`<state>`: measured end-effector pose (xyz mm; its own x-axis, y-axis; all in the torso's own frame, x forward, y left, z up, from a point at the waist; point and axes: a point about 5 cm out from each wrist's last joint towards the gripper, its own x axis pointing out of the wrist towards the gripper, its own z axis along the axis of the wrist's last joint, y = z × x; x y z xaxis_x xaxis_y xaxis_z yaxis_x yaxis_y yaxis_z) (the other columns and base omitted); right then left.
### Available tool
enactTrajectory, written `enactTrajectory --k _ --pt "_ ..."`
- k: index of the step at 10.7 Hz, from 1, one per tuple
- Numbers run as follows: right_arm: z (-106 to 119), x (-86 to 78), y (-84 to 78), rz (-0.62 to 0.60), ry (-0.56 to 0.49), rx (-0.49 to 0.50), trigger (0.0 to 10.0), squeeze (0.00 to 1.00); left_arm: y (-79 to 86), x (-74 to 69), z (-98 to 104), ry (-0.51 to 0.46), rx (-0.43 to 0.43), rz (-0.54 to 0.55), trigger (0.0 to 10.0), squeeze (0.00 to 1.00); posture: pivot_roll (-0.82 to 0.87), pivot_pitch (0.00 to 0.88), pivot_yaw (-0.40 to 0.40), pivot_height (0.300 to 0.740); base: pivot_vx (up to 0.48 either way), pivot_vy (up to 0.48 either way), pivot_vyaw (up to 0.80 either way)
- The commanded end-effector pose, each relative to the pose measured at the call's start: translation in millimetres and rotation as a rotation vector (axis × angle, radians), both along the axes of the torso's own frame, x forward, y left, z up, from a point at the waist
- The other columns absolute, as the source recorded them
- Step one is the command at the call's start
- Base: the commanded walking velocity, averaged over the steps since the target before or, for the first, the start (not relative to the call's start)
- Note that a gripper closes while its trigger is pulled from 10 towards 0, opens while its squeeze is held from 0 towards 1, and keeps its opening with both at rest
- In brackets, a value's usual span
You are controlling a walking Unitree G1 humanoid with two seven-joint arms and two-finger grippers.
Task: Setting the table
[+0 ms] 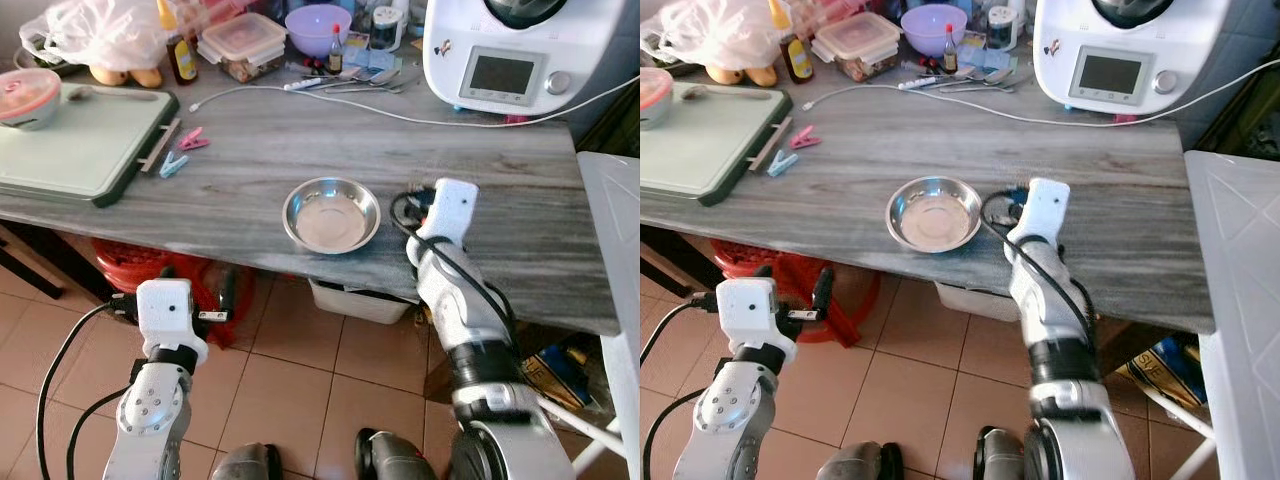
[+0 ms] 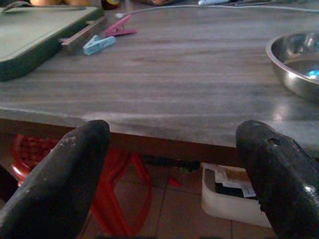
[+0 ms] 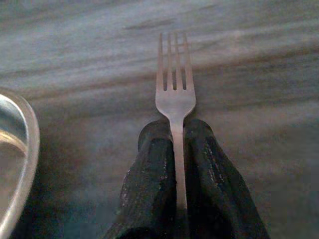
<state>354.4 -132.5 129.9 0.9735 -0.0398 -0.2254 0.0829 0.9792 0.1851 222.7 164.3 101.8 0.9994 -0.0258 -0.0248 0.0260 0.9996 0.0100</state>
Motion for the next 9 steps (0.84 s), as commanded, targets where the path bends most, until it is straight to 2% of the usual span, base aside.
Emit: enactTrajectory --k 1,3,4,5,6,7,8,9 --pt "-6.5 0.2 4.6 -0.005 0.036 0.022 0.0 0.00 1.6 -1.5 1.0 0.006 0.009 -0.003 10.0 0.00 0.04 0.183 0.059 0.740 0.000 0.000 0.00" --pt "-8.7 -1.0 17.8 0.011 0.063 0.032 0.0 0.00 -0.6 -1.8 0.7 0.009 0.005 -0.007 10.0 0.00 0.05 0.182 0.052 0.740 0.000 0.000 0.00" --pt "-11.3 -3.5 18.1 0.003 0.079 0.036 0.0 0.00 -1.1 -2.1 0.3 0.011 0.003 -0.007 10.0 0.00 0.05 0.182 0.051 0.740 0.000 0.000 0.00" --pt "-14.4 -6.0 18.0 0.007 0.093 0.034 2.8 0.00 -1.5 -1.9 0.4 0.011 0.003 -0.008 10.0 0.00 0.04 0.182 0.051 0.740 0.000 0.000 0.00" --pt "-17.5 -9.3 19.1 0.009 0.104 0.037 4.4 0.00 -1.8 -1.5 0.3 0.011 0.002 -0.010 10.0 0.00 0.04 0.181 0.051 0.740 0.000 0.000 0.00" --pt "-19.3 -11.7 18.8 -0.014 0.111 0.064 6.9 0.00 -2.4 -1.1 0.3 0.010 0.001 -0.013 10.0 0.00 0.04 0.181 0.051 0.740 0.000 0.000 0.00" --pt "-20.3 -12.7 20.5 -0.017 0.123 0.076 10.0 0.00 -3.4 -0.5 0.2 0.010 -0.001 -0.017 10.0 0.00 0.04 0.179 0.051 0.740 0.000 0.000 0.00" --pt "-20.5 -14.1 24.6 -0.006 0.131 0.080 10.0 0.00 -4.8 0.4 0.3 0.008 -0.002 -0.022 10.0 0.00 0.04 0.176 0.049 0.740 0.000 0.000 0.00"
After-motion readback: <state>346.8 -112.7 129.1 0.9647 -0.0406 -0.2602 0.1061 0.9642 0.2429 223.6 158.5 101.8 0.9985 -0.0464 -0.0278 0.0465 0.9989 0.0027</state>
